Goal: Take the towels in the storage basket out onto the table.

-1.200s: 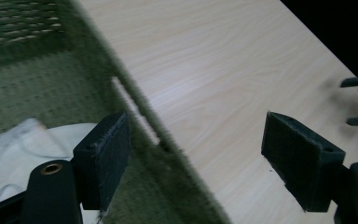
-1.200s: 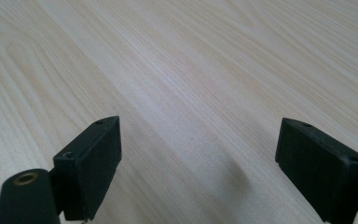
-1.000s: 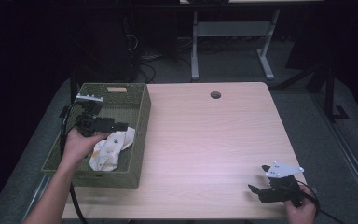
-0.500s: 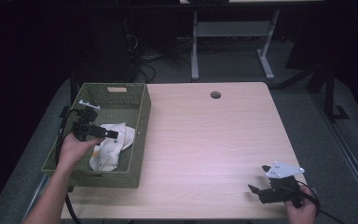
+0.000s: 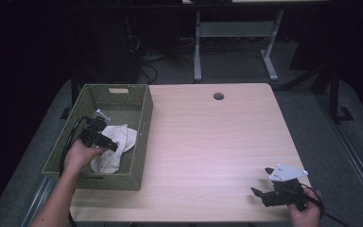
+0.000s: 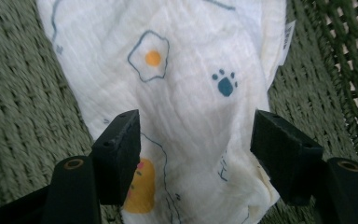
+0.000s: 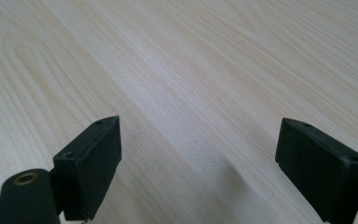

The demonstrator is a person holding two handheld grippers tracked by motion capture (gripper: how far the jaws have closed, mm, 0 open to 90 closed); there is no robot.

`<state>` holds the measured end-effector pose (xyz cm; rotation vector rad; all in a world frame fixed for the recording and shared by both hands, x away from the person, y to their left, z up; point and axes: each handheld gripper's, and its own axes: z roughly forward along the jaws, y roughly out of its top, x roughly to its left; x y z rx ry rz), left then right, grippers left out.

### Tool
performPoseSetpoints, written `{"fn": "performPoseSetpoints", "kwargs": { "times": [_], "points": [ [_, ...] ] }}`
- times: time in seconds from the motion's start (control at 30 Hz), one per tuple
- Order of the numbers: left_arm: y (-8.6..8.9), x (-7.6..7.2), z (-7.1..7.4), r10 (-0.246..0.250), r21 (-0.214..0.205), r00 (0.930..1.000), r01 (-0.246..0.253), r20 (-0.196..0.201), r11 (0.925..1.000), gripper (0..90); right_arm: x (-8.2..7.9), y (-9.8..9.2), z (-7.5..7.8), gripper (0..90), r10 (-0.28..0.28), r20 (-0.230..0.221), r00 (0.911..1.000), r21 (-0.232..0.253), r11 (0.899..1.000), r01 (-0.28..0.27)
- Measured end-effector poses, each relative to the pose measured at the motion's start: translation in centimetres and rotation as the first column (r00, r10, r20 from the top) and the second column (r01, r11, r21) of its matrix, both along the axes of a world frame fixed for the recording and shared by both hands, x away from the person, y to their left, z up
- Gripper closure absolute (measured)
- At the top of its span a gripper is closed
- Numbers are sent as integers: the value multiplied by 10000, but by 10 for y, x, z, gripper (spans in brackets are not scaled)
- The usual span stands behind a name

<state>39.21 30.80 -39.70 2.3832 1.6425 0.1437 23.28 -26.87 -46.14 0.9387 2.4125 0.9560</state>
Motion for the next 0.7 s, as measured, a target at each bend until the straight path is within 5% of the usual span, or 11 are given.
{"fn": "performPoseSetpoints", "kwargs": {
  "times": [0.3,0.43,0.7],
  "points": [
    [1,4,-14,-4,494,9954,52,-960,9988,337,0,0,0,140,-3,16,10000,-7,10000,3],
    [-3,4,-19,-424,534,9908,495,-1282,9973,437,-1,1,0,140,-57,-68,10000,16,10000,57],
    [-3,3,-21,-404,728,9881,517,-1482,9960,629,-1,0,0,140,4,25,10000,-11,10000,-4]
  ]
}}
